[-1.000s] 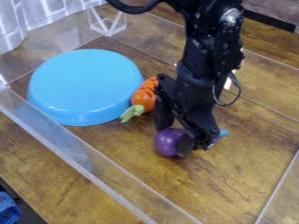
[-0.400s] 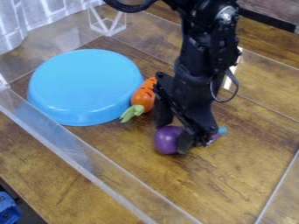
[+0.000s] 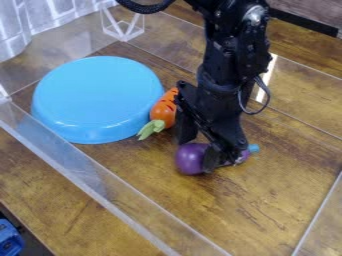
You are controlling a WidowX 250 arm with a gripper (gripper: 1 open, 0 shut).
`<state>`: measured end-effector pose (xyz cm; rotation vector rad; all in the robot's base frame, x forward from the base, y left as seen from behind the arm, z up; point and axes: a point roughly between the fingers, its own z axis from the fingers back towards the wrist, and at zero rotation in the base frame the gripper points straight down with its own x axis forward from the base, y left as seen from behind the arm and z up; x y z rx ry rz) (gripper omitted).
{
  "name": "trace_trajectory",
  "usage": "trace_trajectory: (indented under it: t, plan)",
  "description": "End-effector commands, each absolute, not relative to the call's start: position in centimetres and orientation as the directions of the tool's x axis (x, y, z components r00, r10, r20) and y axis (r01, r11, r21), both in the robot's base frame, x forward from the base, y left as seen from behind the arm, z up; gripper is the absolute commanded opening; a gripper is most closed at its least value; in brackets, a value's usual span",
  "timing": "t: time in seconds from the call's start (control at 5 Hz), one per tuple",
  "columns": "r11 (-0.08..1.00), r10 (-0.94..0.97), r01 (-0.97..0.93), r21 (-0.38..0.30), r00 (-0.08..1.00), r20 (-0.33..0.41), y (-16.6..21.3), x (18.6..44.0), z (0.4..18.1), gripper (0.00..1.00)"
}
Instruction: Put the purple eggplant on the blue tray
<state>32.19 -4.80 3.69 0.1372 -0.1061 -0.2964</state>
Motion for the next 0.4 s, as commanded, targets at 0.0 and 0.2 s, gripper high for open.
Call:
trace_trajectory:
  t: [0.0, 0.2]
  plan:
    - [0.953, -0.28, 0.262, 0.15, 0.953, 0.117, -4.26, 32.79, 4.11, 0.0]
    - [0.954, -0.278, 0.26, 0.149, 0.954, 0.114, -4.14, 32.91, 3.62, 0.0]
